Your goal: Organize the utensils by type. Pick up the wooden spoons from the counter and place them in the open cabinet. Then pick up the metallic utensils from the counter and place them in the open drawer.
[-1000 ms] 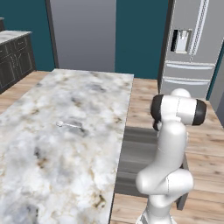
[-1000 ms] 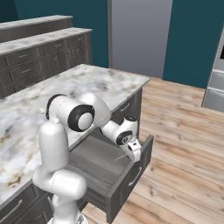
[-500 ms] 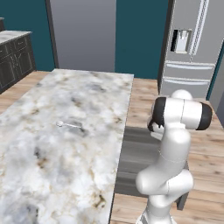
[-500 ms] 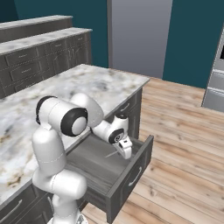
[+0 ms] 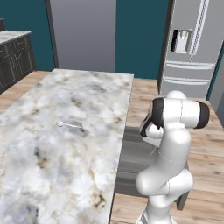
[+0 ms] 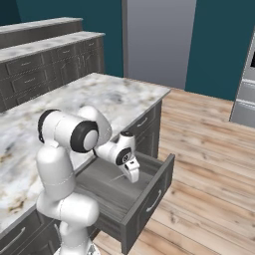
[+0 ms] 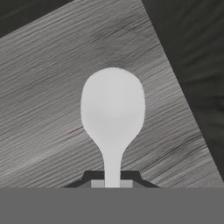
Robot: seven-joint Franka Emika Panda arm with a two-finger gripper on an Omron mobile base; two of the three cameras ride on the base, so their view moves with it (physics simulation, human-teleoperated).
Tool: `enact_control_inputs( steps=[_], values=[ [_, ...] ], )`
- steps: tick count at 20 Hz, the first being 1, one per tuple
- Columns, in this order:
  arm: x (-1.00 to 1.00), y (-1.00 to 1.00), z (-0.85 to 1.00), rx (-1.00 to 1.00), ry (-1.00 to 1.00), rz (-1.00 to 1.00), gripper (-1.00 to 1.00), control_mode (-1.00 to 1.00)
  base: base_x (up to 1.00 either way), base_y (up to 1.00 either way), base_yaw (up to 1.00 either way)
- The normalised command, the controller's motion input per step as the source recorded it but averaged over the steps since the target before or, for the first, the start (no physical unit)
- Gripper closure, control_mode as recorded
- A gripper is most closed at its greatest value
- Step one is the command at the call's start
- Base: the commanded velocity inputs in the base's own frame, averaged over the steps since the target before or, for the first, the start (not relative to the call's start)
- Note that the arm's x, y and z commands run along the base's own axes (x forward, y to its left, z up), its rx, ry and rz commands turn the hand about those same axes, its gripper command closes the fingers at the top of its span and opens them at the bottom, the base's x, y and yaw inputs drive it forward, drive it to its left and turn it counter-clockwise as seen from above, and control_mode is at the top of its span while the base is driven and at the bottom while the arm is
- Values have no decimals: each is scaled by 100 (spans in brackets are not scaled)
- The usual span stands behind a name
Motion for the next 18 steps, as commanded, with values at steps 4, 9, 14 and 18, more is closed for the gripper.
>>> enact_control_inputs(
  steps=[4,9,14,18],
  values=[
    [6,8,-24,0,19,0,100,-100,0,0,0],
    [0,0,-32,0,21,0,100,-100,0,0,0],
    [0,0,-28,1,12,0,100,-100,0,0,0],
    [0,0,-24,4,2,0,100,-100,0,0,0]
  ],
)
